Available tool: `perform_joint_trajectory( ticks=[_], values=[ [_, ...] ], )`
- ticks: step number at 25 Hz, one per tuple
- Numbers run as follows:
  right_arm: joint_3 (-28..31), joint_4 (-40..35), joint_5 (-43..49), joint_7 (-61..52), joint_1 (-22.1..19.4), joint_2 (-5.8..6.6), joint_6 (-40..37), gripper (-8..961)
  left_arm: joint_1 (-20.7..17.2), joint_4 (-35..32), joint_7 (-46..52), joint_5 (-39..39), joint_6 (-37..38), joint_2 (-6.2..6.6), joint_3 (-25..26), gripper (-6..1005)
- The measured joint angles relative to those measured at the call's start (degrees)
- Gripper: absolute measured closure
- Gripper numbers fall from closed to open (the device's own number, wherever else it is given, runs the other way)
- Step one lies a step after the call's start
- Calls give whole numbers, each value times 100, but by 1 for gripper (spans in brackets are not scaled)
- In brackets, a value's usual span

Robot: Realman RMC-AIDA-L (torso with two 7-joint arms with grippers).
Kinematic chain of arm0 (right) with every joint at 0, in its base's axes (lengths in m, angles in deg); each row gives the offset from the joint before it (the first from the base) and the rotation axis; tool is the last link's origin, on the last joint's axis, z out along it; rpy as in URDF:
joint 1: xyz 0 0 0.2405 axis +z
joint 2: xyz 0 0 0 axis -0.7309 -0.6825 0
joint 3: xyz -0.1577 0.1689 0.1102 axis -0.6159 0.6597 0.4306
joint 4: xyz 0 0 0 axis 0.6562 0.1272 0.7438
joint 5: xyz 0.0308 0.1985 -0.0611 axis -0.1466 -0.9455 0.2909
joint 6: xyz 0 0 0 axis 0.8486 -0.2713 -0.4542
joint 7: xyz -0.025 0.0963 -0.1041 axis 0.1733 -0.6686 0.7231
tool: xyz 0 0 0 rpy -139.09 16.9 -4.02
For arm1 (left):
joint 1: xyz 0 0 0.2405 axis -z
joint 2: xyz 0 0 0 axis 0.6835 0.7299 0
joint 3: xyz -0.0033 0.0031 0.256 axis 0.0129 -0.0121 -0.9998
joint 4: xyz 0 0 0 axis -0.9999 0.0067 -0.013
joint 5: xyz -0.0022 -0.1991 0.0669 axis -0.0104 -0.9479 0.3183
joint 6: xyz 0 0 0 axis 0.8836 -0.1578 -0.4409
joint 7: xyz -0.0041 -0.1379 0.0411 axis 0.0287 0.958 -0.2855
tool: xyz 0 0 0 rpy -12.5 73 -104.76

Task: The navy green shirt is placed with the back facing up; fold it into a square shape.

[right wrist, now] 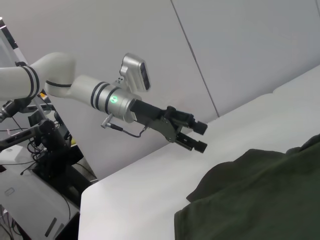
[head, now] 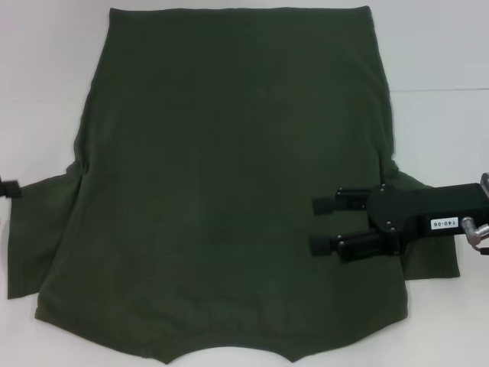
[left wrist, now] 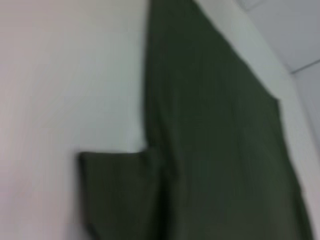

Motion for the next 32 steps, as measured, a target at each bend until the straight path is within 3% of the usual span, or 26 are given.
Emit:
perform_joint_trajectory(
  ticks=[14,23,32],
  values=[
    [-38,2,4,-52,-5,-1,-54,23,78,316,-34,481,-839,-79,-138,123],
    [-34,2,3,-76,-10,-8,-57,23,141,376,-229,559,-1135,-251,-201,124],
    [-34,12,3,-90,-5,-13,-57,22,249,699,-442,564,-1340,-276,-201,125]
  ],
)
